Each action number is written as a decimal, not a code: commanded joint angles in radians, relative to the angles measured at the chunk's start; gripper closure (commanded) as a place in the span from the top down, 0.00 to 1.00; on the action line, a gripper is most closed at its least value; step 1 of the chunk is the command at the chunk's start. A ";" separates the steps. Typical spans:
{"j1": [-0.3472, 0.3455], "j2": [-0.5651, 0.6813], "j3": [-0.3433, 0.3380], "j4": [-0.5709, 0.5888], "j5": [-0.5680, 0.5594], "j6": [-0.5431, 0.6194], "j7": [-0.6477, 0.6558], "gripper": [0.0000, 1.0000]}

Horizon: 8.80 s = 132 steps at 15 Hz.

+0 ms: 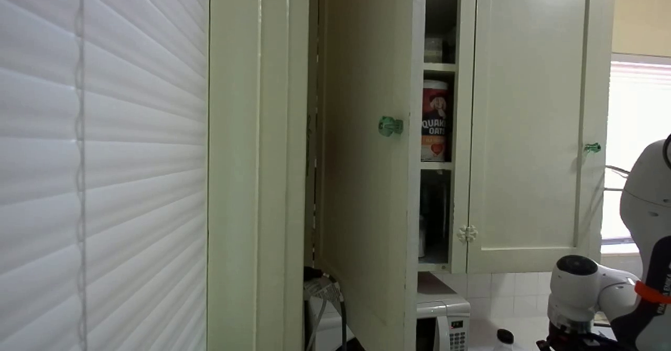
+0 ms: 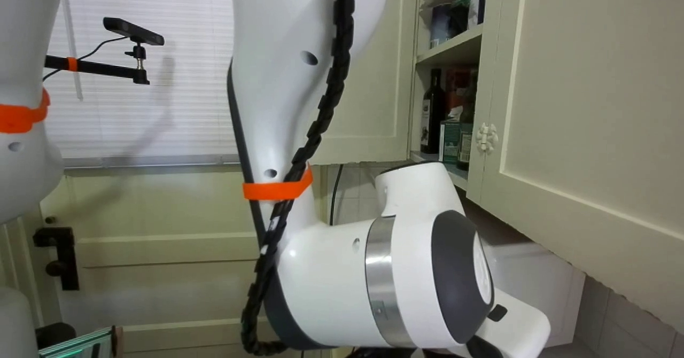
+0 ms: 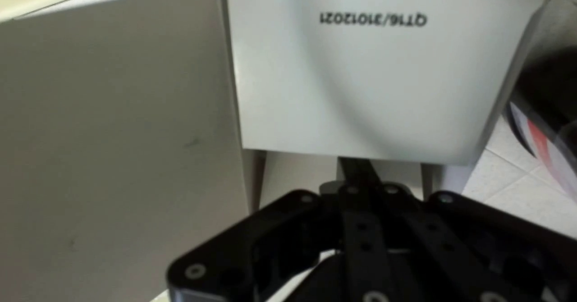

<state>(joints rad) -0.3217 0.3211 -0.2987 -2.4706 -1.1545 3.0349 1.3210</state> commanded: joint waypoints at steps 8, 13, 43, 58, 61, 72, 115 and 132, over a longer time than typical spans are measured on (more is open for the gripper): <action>-0.041 -0.202 0.041 -0.128 0.099 0.012 -0.093 0.00; -0.054 -0.319 0.040 -0.205 0.173 -0.013 -0.200 0.00; -0.173 -0.472 -0.085 -0.217 0.331 -0.412 -0.373 0.00; -0.173 -0.132 -0.116 -0.132 0.364 -0.196 -0.273 0.00; -0.173 -0.097 -0.100 -0.114 0.372 -0.190 -0.268 0.00; -0.171 -0.078 -0.008 -0.089 0.404 -0.074 -0.288 0.00; -0.332 -0.278 0.533 -0.216 1.307 0.036 -1.088 0.00; -0.145 -0.373 0.276 -0.213 1.388 -0.089 -1.205 0.00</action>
<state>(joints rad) -0.4780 -0.0432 -0.0204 -2.6823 0.1908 2.9768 0.1518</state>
